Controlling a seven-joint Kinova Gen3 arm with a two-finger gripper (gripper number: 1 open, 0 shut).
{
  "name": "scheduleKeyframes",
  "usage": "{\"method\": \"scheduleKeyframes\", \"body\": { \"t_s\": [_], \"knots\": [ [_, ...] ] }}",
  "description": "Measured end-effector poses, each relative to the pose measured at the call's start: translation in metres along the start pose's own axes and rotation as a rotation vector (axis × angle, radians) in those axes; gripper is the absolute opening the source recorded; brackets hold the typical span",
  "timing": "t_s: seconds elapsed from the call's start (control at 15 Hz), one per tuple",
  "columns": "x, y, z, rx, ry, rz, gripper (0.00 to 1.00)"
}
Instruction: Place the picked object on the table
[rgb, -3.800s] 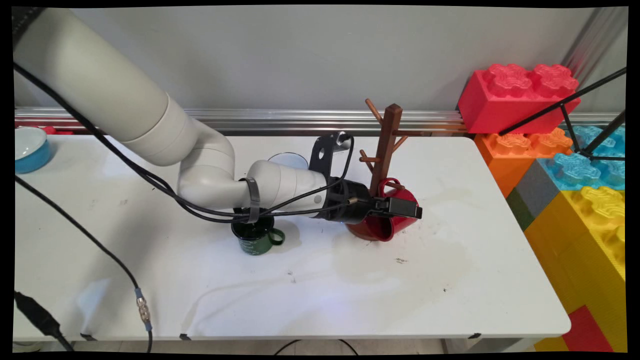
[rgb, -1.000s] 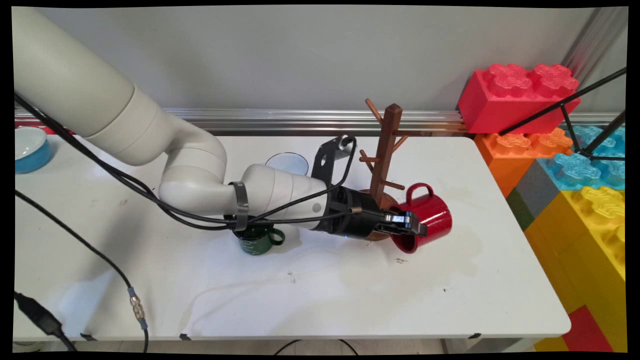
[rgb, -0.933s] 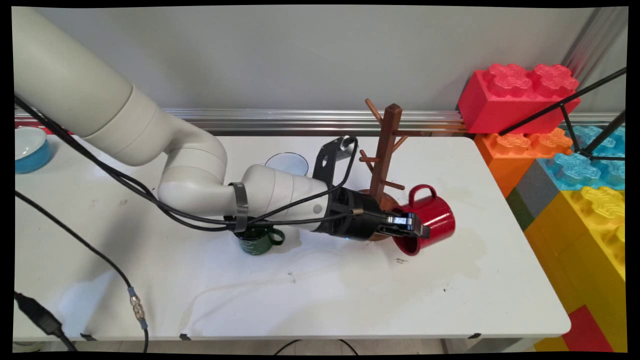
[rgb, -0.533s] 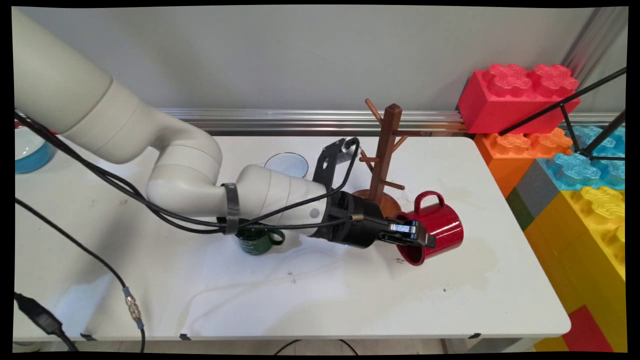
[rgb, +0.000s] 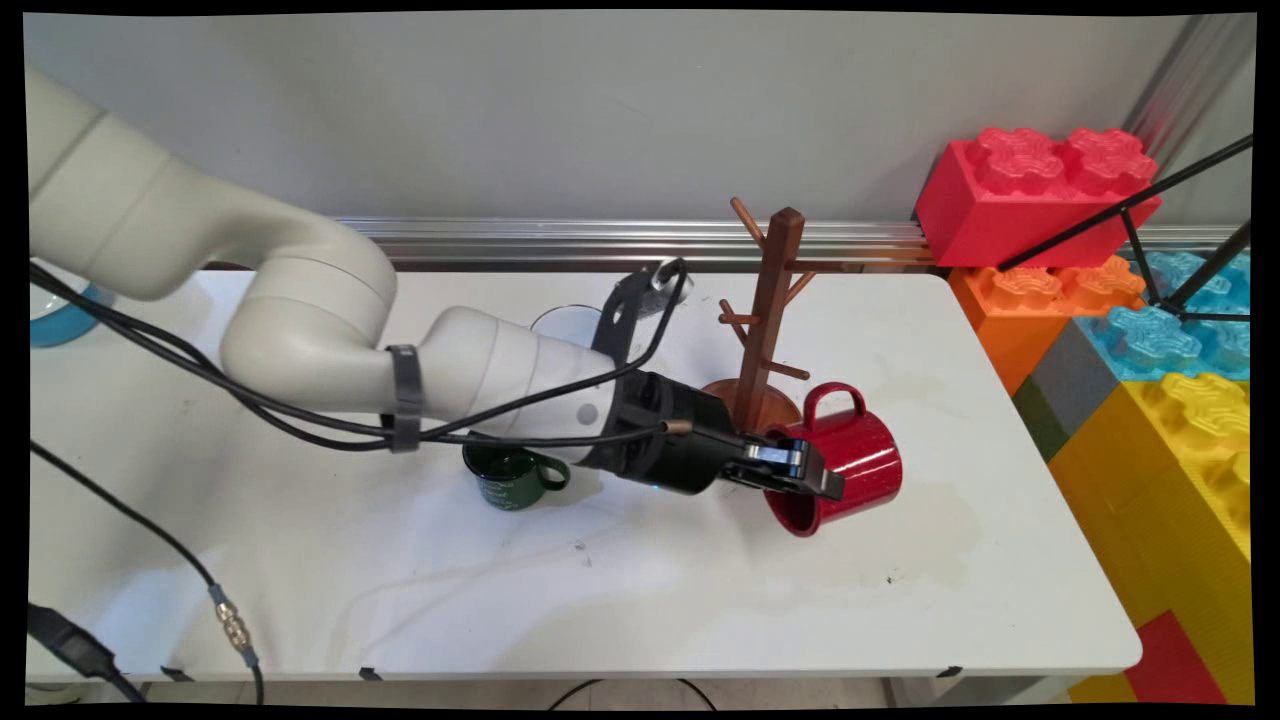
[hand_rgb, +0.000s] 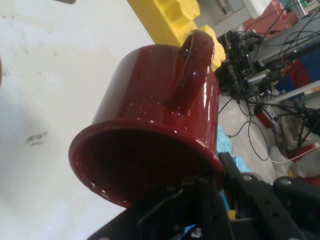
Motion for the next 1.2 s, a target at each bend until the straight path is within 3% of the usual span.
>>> {"method": "scheduleKeyframes", "body": {
  "t_s": [0.4,0.8,1.2],
  "knots": [
    [0.003,0.015,-0.020,0.030,-0.011,-0.016,0.00],
    [0.017,0.030,-0.043,0.112,-0.015,-0.022,0.00],
    [0.034,0.045,-0.070,0.211,-0.059,0.041,0.00]
  ]
}}
